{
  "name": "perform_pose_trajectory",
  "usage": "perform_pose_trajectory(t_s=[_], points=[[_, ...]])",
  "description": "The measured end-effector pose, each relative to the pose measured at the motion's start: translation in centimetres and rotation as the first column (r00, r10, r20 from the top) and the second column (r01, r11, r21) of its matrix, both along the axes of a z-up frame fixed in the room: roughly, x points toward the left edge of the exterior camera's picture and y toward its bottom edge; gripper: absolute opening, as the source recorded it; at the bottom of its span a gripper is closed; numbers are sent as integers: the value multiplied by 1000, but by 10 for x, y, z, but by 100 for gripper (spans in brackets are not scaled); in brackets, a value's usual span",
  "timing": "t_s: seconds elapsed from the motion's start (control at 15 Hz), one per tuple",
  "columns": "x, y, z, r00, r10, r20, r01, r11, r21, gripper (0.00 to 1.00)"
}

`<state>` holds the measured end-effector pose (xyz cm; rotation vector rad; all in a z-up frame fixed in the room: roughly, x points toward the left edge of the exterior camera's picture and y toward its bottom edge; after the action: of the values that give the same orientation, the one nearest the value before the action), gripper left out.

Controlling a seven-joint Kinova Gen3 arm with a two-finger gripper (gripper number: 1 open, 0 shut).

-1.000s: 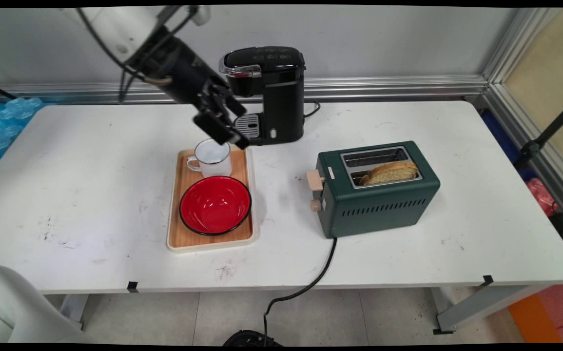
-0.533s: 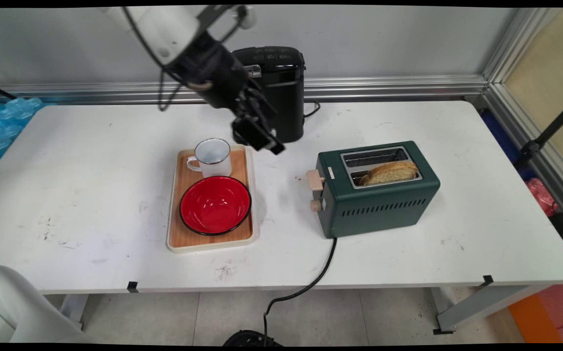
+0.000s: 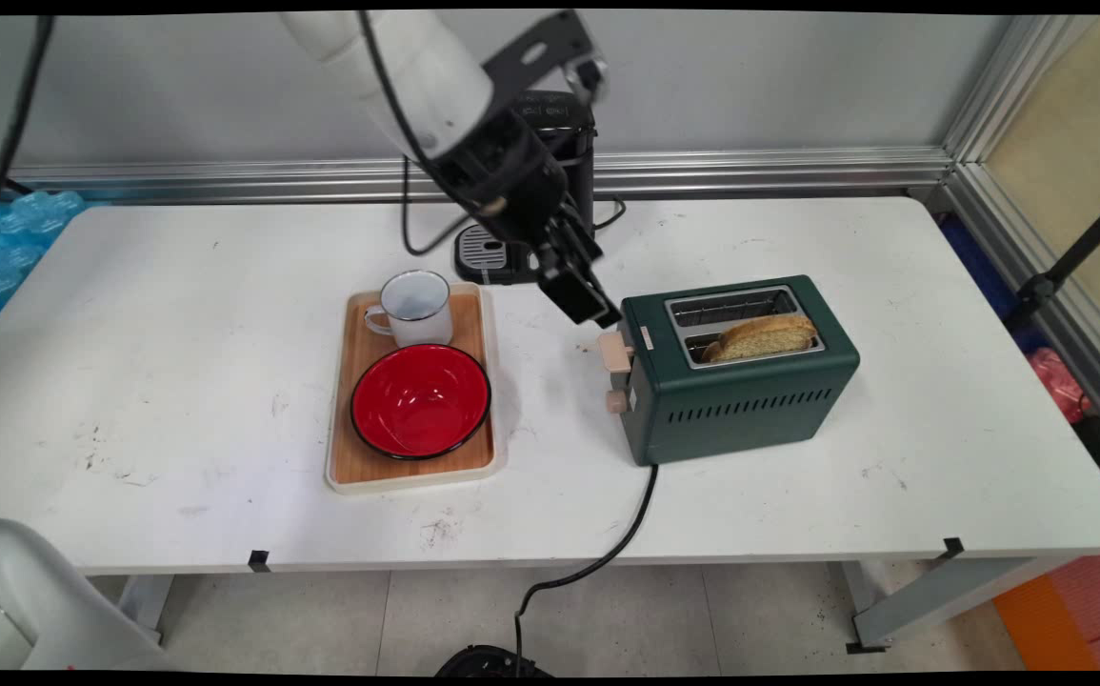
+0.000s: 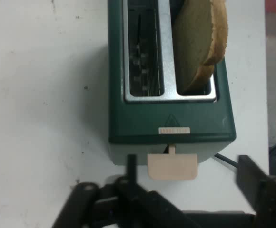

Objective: Press the toaster switch

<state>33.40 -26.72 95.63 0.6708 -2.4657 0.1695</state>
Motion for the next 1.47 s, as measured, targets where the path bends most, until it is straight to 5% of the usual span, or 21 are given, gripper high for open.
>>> perform_pose_trajectory(t_s=[0.73, 1.47], points=[[-38, -10, -40, 992, 15, 128, -17, 1000, 15, 0], [-53, -21, -77, 981, 26, 191, -34, 999, 39, 0]])
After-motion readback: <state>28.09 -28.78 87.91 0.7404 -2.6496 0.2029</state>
